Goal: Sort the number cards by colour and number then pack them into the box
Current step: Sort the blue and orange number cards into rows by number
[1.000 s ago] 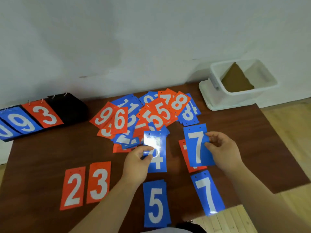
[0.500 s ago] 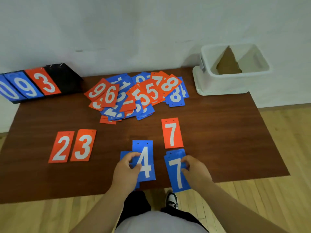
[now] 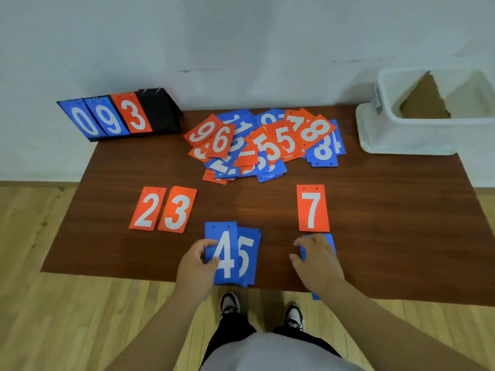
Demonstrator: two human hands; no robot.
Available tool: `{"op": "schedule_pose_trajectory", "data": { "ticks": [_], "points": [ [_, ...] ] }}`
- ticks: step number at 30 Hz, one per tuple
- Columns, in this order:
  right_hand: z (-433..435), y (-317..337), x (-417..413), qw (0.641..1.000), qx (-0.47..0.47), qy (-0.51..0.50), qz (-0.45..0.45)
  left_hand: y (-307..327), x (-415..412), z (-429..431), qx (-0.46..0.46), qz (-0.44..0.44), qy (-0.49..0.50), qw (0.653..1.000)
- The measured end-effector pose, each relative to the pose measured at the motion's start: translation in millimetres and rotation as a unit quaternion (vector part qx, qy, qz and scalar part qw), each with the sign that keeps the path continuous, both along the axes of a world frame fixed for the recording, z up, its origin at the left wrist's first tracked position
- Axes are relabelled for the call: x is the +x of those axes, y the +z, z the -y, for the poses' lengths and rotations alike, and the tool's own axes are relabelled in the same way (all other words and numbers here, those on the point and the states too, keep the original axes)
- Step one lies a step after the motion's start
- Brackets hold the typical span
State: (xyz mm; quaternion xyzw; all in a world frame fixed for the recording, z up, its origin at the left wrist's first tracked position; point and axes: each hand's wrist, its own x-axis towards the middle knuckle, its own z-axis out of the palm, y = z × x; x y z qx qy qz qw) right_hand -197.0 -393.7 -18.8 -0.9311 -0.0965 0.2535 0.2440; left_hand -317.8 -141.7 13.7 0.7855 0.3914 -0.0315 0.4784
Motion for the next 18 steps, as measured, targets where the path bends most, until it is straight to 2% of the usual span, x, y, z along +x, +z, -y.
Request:
{"op": "schedule_pose_trajectory", "data": {
  "ticks": [3,9,13,18],
  "points": [
    [-43.2,1.7,-6.9,0.998,-0.003,0.066,-0.010,-3.3,-5.3,-31.2,0.018,-0.026,-0.006,0.999],
    [-112.9,-8.5,-25.6,0.983,-0.065,0.171,0.005,-25.3,-9.5,-76.2,0.048,-0.103,-0.097,0.989],
    [-128.1,-16.4,-31.0,0.976,-0.119,0.179,0.032,-42.5,-8.5,-84.7,0.085,-0.106,-0.194,0.972],
    [-129.1,-15.2,-33.0,0.976,-0.135,0.170,0.019,-54.8,-11.9,-85.4,0.207,-0.126,-0.270,0.932]
  ]
}}
